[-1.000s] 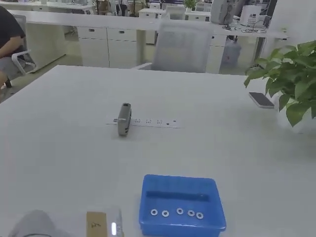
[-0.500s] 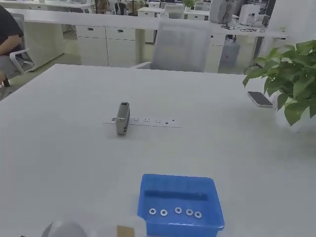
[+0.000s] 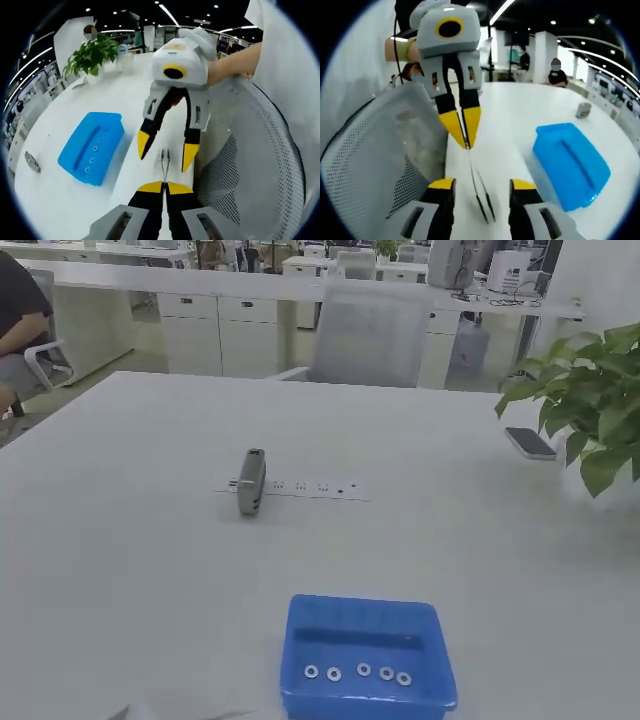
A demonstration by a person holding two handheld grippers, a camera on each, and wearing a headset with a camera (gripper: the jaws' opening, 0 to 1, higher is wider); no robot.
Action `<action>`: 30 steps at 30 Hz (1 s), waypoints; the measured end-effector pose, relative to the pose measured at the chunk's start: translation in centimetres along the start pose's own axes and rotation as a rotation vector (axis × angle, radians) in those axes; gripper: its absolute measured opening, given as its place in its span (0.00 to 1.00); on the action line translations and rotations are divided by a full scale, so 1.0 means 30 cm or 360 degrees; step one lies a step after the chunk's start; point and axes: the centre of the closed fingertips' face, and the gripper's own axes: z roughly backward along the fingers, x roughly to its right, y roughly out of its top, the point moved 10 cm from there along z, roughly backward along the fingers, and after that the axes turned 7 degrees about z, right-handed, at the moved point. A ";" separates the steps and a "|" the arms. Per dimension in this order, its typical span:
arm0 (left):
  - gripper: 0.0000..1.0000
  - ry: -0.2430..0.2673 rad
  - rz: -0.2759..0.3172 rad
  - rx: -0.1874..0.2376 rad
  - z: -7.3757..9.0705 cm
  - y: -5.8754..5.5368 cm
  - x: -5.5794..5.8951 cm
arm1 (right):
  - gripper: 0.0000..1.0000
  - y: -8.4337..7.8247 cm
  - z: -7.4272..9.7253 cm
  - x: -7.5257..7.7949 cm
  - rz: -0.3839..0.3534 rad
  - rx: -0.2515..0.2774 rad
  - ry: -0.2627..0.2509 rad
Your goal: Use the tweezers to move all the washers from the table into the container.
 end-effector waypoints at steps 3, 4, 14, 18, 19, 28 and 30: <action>0.00 -0.0007 -0.0016 -0.0092 -0.025 -0.031 -0.019 | 0.48 -0.007 0.060 -0.002 -0.0079 0.0032 -0.0076; 0.00 -0.0012 -0.0015 -0.0109 -0.034 -0.037 -0.023 | 0.52 -0.009 0.079 0.000 -0.0089 0.0036 -0.0120; 0.00 -0.0023 -0.0050 -0.0338 -0.102 -0.058 -0.043 | 0.85 0.011 0.343 -0.004 -0.0165 0.0189 -0.0554; 0.00 -0.0020 -0.0087 -0.0435 -0.120 -0.053 -0.047 | 0.88 0.022 0.414 -0.022 -0.0185 0.0316 -0.0695; 0.00 -0.0015 -0.0094 -0.0455 -0.124 -0.052 -0.049 | 0.88 0.021 0.419 -0.025 -0.0189 0.0323 -0.0698; 0.00 0.0034 -0.0134 -0.0575 -0.132 -0.048 -0.040 | 0.90 -0.007 0.496 -0.047 -0.0317 0.0480 -0.0900; 0.00 0.0058 -0.0131 -0.0551 -0.127 -0.049 -0.033 | 0.91 -0.011 0.509 -0.041 -0.0315 0.0517 -0.0920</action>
